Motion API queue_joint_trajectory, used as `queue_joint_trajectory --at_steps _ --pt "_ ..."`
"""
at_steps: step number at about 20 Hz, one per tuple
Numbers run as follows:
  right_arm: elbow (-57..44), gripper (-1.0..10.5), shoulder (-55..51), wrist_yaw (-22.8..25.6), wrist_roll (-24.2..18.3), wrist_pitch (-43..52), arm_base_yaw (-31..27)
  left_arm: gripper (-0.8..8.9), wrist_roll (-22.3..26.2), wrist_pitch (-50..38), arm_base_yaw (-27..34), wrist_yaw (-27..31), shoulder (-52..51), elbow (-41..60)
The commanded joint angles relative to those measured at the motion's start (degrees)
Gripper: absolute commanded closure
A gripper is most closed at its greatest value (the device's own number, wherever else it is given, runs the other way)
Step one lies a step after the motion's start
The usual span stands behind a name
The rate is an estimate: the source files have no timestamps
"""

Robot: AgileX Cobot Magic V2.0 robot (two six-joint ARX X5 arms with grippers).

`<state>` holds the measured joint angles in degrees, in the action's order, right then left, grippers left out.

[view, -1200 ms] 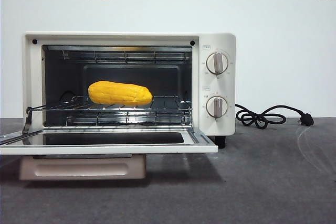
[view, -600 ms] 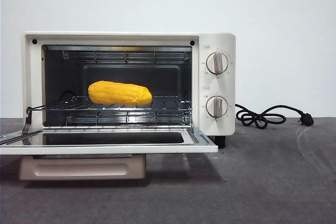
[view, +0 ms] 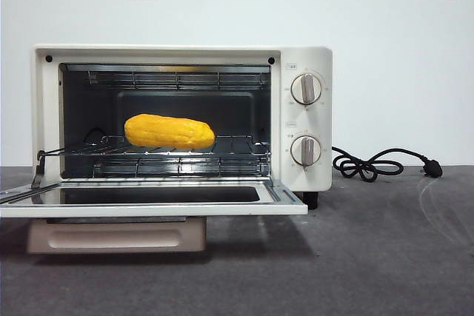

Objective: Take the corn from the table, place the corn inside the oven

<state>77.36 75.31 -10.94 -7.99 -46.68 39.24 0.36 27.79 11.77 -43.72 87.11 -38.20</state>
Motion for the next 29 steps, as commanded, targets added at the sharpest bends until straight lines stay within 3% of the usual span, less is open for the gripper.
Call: queue_joint_trajectory --at_steps 1,8,11,22,29 --pt "0.17 9.6 -0.20 -0.15 0.48 0.20 -0.04 8.22 -0.13 0.87 0.00 -3.10 0.33 0.17" --pt "0.17 9.6 -0.20 -0.17 0.57 -0.52 -0.04 8.21 -1.77 1.22 3.61 -18.67 -1.46 -0.74" --pt "0.17 9.6 -0.20 -0.17 0.57 -1.36 -0.04 8.21 -3.91 1.27 4.59 -21.31 -5.49 -2.40" --pt "0.17 9.6 -0.20 -0.20 1.86 -1.36 -0.04 8.21 -14.78 0.35 3.65 -18.32 -25.62 -17.64" --pt "0.17 9.6 -0.20 -0.17 2.01 -1.46 -0.04 8.21 -12.92 8.55 -0.28 -12.94 -34.84 -18.25"
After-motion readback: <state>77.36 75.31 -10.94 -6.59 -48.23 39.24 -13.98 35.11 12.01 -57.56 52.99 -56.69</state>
